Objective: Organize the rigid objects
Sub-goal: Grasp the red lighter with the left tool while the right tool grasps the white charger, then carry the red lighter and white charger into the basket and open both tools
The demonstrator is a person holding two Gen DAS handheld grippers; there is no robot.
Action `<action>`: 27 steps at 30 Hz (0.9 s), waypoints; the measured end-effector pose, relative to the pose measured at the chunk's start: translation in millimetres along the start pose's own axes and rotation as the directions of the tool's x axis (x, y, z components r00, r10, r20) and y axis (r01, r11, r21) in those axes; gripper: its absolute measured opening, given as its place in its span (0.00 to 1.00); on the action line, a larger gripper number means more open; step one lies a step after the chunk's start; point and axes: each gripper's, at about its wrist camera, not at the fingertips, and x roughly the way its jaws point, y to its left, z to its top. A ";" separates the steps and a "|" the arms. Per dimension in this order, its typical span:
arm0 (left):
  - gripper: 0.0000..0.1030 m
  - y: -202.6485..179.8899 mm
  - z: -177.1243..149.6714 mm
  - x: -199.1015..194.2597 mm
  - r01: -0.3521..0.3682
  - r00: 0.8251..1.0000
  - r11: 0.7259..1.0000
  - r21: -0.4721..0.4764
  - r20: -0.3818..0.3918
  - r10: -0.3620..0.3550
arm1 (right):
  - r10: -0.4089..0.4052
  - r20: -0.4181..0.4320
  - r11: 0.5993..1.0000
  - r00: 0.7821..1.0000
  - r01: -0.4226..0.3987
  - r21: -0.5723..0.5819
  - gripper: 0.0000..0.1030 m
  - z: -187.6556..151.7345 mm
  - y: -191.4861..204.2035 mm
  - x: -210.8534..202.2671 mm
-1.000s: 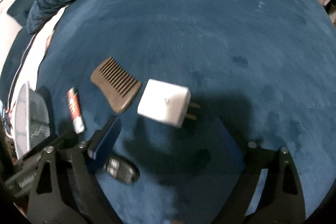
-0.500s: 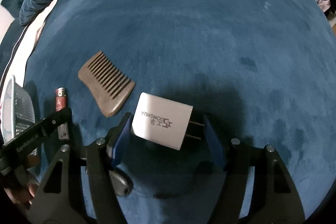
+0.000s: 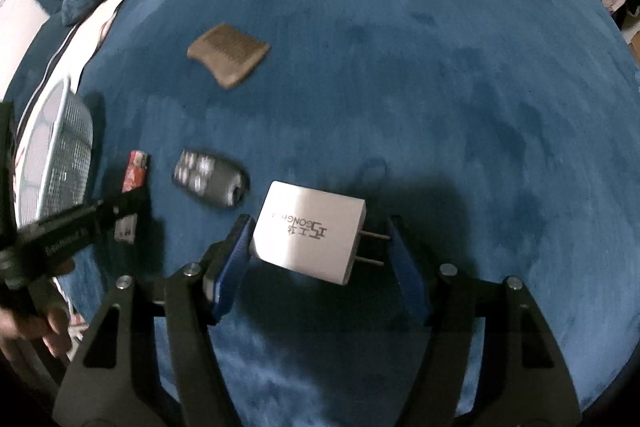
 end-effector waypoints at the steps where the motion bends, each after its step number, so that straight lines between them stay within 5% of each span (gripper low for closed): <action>1: 0.21 0.0 -4.3 -0.9 0.000 1.000 1.000 0.002 -0.002 0.000 | -0.002 -0.005 1.000 1.000 0.002 -0.004 0.66 -4.3 0.5 -0.8; 16: 0.22 3.0 -20.1 18.1 0.024 1.000 1.000 0.009 0.013 -0.024 | -0.044 -0.032 0.999 0.998 0.045 0.007 0.65 -14.1 14.4 15.1; 27: 0.22 12.3 -38.1 -28.7 0.034 0.998 0.999 0.036 0.043 -0.036 | -0.030 0.026 0.999 0.999 0.031 -0.011 0.65 -29.7 30.2 -17.4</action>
